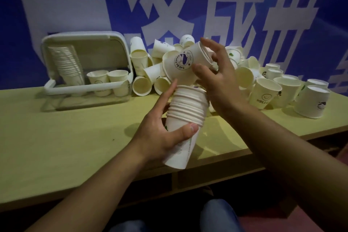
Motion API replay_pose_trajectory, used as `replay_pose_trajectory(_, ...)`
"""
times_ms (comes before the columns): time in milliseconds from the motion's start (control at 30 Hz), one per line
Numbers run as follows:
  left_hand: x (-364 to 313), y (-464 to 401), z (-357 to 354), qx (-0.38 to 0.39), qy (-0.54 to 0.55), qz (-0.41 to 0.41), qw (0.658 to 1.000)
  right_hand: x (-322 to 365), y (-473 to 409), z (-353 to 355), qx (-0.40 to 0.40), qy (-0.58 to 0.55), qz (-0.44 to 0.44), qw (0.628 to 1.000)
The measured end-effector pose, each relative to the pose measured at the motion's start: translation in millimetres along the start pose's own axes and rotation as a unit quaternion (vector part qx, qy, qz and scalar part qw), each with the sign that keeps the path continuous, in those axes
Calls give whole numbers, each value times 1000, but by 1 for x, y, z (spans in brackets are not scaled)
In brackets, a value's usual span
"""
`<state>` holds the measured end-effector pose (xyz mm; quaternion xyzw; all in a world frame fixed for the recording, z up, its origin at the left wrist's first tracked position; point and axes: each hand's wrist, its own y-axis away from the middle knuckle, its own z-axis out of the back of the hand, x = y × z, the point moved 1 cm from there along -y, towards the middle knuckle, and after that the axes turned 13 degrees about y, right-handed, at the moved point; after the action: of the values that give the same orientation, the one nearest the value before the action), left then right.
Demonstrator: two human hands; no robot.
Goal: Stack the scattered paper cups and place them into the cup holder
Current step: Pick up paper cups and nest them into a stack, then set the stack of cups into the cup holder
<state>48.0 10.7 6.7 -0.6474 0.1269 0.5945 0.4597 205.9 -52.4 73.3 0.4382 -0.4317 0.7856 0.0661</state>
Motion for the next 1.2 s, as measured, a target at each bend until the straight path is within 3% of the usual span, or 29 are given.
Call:
replay_pose_trajectory(100,-1,8,17,-27,1,11,1000,4,-3,-22,27,-93,-26,995)
replay_pose_trajectory(300,-2,21,53,-91,6,9,996,4,8,-76,92,-140,-46,985)
replay_pose_trajectory(633,-5,34,102,-192,-102,-7,976,10,17,-137,145,-50,3,988)
replay_pose_trajectory(833,-4,28,140,-255,-137,3,957,6,-1,-172,218,-65,0,974)
replay_pose_trajectory(1067,-29,-16,206,-306,-215,-13,927,-33,-20,-210,279,-76,-127,949)
replay_pose_trajectory(1200,-36,-67,241,-320,-248,-53,913,-54,-15,-220,334,-27,-120,934)
